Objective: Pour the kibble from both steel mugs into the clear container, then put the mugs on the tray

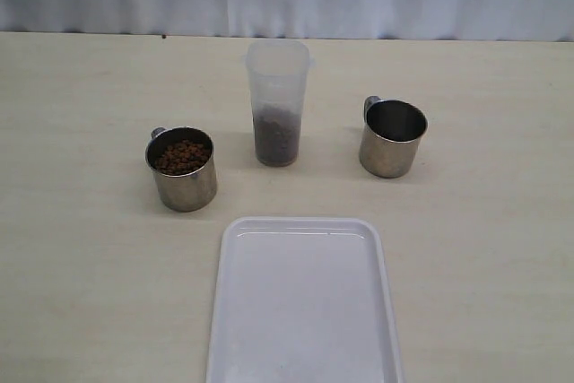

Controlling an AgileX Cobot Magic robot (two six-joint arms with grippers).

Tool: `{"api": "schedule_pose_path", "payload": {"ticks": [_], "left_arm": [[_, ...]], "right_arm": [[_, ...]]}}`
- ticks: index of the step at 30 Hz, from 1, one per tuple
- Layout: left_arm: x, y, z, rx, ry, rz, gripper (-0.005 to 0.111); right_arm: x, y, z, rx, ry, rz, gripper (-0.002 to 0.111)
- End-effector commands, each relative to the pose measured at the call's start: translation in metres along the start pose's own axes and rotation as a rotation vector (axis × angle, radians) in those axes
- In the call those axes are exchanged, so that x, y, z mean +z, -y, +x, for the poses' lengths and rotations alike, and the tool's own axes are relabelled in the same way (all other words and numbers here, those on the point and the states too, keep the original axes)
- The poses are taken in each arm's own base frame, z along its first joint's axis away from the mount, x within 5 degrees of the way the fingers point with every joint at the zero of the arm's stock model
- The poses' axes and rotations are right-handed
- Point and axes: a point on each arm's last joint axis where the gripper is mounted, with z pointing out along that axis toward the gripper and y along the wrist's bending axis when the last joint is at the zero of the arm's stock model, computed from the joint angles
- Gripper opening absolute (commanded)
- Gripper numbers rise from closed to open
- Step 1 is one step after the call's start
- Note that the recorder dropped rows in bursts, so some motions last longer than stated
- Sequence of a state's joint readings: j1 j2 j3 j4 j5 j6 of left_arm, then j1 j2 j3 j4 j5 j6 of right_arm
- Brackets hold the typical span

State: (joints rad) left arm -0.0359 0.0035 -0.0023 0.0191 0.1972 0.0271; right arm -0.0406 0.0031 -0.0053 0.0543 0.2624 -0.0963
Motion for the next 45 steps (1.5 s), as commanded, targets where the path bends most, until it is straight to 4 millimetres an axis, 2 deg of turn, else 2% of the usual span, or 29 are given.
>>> {"api": "schedule_pose_path", "payload": {"ticks": [1, 33, 43, 44, 45], "left_arm": [[0.000, 0.000, -0.001, -0.008, 0.015, 0.006, 0.000], [0.000, 0.000, 0.000, -0.008, 0.010, 0.006, 0.000], [-0.001, 0.000, -0.009, 0.047, 0.107, -0.005, 0.000], [-0.002, 0.000, -0.019, 0.031, 0.217, -0.003, 0.000], [-0.004, 0.000, -0.027, -0.076, 0.312, 0.010, 0.000]], "right_arm": [[0.000, -0.001, 0.002, -0.016, -0.005, -0.023, 0.005], [0.000, -0.002, 0.002, 0.010, -0.005, -0.024, 0.005], [0.000, -0.002, 0.002, 0.010, -0.005, -0.024, 0.005], [0.000, -0.002, 0.002, 0.010, -0.005, -0.024, 0.005], [0.000, -0.002, 0.002, 0.010, -0.005, -0.024, 0.005]]}}
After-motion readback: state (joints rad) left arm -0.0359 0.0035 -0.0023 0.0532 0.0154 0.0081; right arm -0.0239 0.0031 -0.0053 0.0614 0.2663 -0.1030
